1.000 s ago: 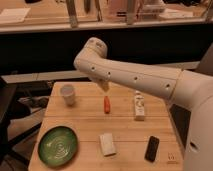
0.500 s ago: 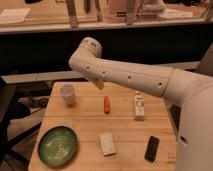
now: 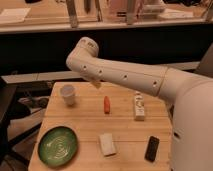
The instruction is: Pick up the ceramic cup
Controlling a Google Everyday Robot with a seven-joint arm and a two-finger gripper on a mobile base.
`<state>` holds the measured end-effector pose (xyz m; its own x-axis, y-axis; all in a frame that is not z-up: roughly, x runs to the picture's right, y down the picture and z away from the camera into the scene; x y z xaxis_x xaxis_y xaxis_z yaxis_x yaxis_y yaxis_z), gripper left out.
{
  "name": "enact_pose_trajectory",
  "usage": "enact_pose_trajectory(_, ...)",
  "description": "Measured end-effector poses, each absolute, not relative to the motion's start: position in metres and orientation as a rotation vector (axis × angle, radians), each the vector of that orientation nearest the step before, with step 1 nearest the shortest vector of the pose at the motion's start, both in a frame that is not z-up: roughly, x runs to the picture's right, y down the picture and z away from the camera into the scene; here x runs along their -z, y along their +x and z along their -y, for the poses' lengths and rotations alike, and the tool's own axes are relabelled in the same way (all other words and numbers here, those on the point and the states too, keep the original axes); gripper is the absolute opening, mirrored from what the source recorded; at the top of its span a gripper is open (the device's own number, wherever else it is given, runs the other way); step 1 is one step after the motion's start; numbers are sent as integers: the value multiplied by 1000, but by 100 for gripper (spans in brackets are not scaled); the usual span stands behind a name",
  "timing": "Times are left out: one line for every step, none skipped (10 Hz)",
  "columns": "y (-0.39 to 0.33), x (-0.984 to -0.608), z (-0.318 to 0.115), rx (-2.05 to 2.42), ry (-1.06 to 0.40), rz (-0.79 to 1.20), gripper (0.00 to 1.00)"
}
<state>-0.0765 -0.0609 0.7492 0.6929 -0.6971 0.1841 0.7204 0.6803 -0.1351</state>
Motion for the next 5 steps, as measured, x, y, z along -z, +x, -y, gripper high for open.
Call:
enact_pose_trajectory(-91, -751, 61, 815, -197, 137, 80)
enact_pose_trajectory(-99, -753, 62, 826, -194, 146, 80)
enact_pose_trajectory(-102, -755, 61, 837, -190, 155, 80)
enact_pose_trajectory(-103, -758, 62, 849, -186, 166, 80)
enact_pose_trajectory(-109, -759, 62, 857, -184, 176, 80)
